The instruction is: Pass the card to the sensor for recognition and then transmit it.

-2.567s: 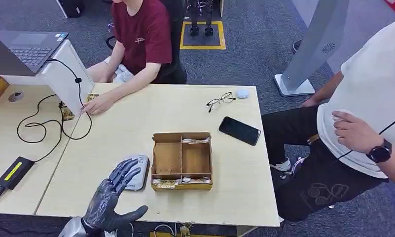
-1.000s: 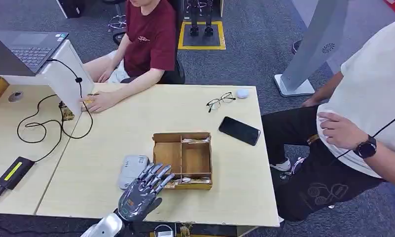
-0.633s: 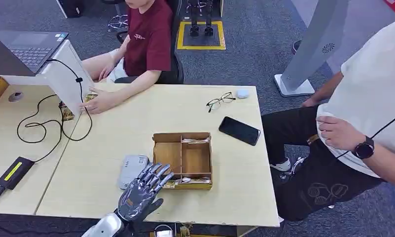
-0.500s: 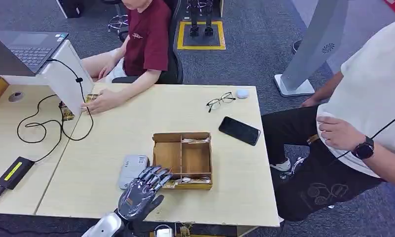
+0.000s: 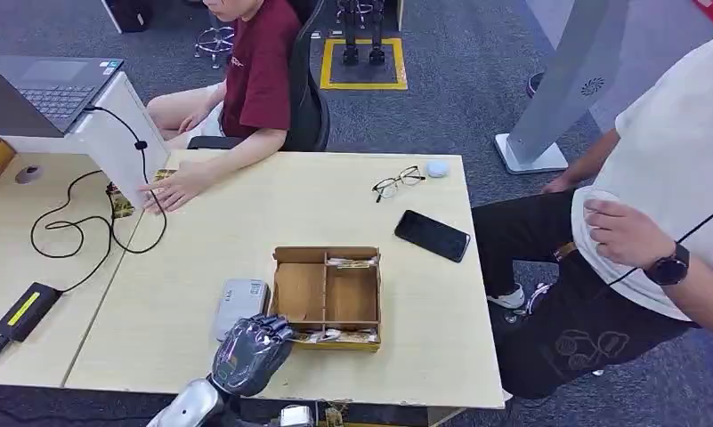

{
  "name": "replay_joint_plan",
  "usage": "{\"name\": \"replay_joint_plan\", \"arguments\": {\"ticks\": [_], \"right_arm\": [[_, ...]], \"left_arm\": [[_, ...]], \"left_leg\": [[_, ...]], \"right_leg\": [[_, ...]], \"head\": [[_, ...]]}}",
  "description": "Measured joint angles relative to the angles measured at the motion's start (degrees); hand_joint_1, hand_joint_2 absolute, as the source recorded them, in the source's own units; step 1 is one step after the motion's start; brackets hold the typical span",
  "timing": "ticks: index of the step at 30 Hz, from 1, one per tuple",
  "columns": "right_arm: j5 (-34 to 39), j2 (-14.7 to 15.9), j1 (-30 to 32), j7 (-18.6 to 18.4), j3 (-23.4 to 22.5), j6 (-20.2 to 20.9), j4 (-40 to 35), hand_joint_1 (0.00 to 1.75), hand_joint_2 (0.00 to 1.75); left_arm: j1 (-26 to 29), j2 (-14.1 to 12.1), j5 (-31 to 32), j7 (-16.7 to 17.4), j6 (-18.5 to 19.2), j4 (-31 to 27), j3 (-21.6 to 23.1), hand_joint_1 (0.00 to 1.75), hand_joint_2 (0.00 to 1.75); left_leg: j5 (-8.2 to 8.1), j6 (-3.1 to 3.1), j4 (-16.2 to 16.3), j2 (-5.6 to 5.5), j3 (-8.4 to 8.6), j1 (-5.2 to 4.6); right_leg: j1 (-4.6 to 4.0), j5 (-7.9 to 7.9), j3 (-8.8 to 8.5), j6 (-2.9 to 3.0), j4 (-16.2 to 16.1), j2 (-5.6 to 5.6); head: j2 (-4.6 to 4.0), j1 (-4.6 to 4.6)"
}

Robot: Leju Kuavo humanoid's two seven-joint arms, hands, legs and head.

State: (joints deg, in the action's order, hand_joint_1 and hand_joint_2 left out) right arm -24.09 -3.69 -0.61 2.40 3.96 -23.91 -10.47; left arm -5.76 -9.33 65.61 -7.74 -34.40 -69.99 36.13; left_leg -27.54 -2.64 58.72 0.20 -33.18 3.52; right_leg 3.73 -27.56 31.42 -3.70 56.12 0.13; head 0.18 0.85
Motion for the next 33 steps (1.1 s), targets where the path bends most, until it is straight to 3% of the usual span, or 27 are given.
{"name": "replay_joint_plan", "arguments": {"ticks": [9, 11, 19, 21, 26, 33], "right_arm": [[-0.28, 0.00, 0.02, 0.11, -0.42, 0.02, 0.00, 0.00, 1.75], [-0.26, 0.00, 0.04, 0.13, -0.77, 0.17, 0.00, 0.00, 1.75], [-1.31, 0.00, 0.02, 0.11, -0.94, 0.24, 0.00, 0.00, 1.75], [-1.44, 0.00, 0.01, 0.00, -0.94, 0.41, 0.00, 0.00, 1.75], [-3.83, 0.00, -0.27, -0.61, -0.74, 1.18, -0.02, 0.00, 1.75], [-4.42, 0.00, -0.75, -1.22, -0.24, 1.36, -0.11, 0.00, 1.75]], "left_arm": [[-0.03, -0.68, -7.30, -4.15, 0.92, -3.30, 0.00, 1.75, 1.75], [-0.66, -1.65, -8.92, -4.92, 1.55, -8.15, 0.00, 1.75, 1.75], [-5.43, -3.13, -7.76, -2.17, 2.71, -14.25, -0.85, 1.64, 1.75], [-7.13, -3.23, -7.78, -1.05, 3.69, -14.29, -1.00, 1.73, 1.75], [-13.68, -3.04, -5.83, 3.94, 4.41, -10.77, -3.13, 1.71, 1.75], [-18.72, -2.56, -5.68, 3.96, 4.13, -4.72, -5.20, 1.75, 1.75]], "left_leg": [[0.00, 0.00, 0.00, -0.01, -0.01, 0.00], [0.00, 0.00, 0.00, 0.00, 0.00, 0.00], [0.04, -0.01, 0.00, -0.01, 0.00, 0.00], [0.07, 0.02, 0.00, -0.01, -0.01, 0.00], [0.11, 0.02, 0.00, -0.03, -0.01, 0.00], [0.14, -0.04, 0.00, -0.02, -0.01, 0.00]], "right_leg": [[0.00, 0.00, 0.01, 0.00, 0.00, 0.00], [0.00, 0.00, 0.01, 0.00, 0.00, 0.00], [0.00, 0.03, 0.00, 0.00, 0.01, 0.00], [0.00, 0.04, 0.00, 0.00, 0.01, 0.00], [0.00, 0.06, 0.00, 0.00, 0.02, -0.01], [0.00, 0.07, 0.02, 0.01, 0.04, 0.02]], "head": [[0.00, -0.02], [0.00, 0.00], [0.00, 0.00], [0.00, -0.02], [0.00, -0.02], [0.00, 0.00]]}}
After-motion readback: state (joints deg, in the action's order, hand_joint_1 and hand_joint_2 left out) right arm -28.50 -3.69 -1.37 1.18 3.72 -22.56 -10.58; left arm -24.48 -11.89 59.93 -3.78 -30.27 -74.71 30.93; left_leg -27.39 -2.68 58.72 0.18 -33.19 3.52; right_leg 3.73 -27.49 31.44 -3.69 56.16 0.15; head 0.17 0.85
